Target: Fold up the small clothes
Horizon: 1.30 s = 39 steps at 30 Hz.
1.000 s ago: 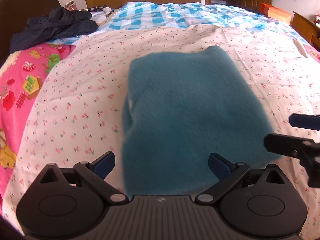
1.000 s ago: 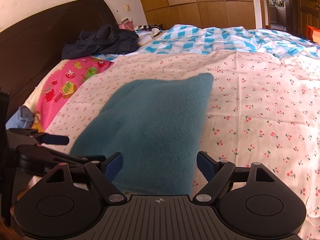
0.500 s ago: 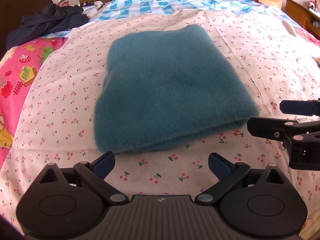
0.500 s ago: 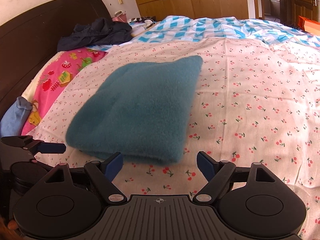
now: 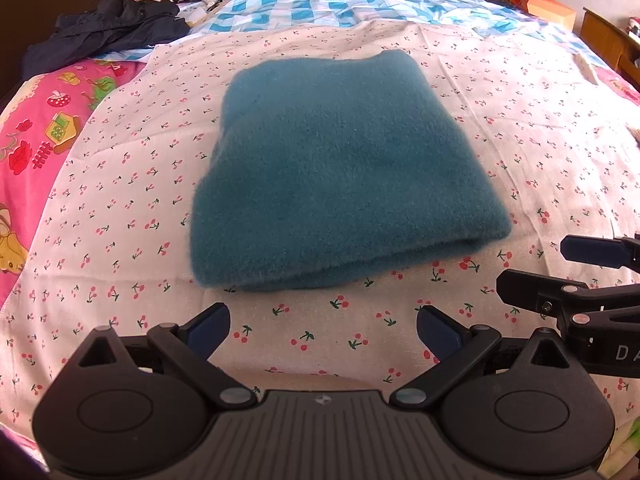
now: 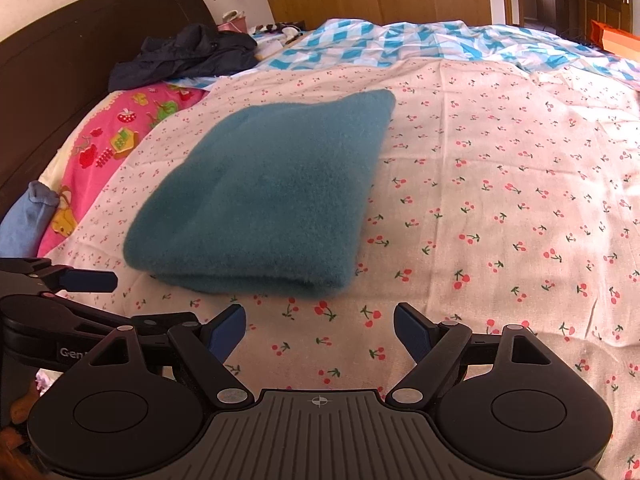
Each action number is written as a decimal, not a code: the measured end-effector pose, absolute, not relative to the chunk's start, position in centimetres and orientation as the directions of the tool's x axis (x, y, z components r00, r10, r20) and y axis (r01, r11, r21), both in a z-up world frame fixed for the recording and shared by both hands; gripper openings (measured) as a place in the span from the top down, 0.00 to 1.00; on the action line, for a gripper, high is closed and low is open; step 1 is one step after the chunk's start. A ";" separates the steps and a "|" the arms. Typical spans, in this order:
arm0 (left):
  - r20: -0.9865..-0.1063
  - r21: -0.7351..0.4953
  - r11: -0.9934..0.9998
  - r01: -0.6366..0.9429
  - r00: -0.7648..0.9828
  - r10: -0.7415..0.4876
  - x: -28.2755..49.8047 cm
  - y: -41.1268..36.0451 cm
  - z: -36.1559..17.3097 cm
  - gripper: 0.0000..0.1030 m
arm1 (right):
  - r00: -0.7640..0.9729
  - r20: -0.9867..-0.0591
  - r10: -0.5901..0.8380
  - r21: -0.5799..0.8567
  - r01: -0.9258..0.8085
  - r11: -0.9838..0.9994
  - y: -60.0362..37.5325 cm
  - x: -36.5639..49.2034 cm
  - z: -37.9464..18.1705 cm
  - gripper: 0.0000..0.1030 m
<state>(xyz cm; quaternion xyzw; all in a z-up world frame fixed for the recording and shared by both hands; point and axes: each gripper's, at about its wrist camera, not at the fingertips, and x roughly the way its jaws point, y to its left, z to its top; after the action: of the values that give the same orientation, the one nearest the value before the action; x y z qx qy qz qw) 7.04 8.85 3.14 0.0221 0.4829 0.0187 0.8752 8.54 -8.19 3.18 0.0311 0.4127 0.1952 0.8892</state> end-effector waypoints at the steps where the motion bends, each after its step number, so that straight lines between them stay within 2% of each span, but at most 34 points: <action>1: -0.845 0.053 0.998 -0.015 0.532 0.053 7.0 8.9 3.1 0.00 | 0.583 -0.722 0.372 0.217 -0.320 0.922 -8.2 8.5 3.1 0.20; 5: -0.854 0.030 0.999 -0.022 0.520 0.037 7.0 9.0 3.0 0.00 | 0.578 -0.729 0.367 0.215 -0.317 0.924 -8.2 8.5 2.8 0.20; 39: -0.848 0.074 0.997 -0.035 0.524 0.081 7.0 8.8 3.4 0.00 | 0.568 -0.742 0.356 0.216 -0.301 0.929 -8.1 8.5 2.2 0.19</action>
<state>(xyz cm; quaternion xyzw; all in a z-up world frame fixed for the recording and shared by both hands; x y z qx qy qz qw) 6.98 8.80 3.45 0.0241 0.4865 0.0332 0.8727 8.48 -8.11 2.20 0.0325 0.4262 0.1856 0.8848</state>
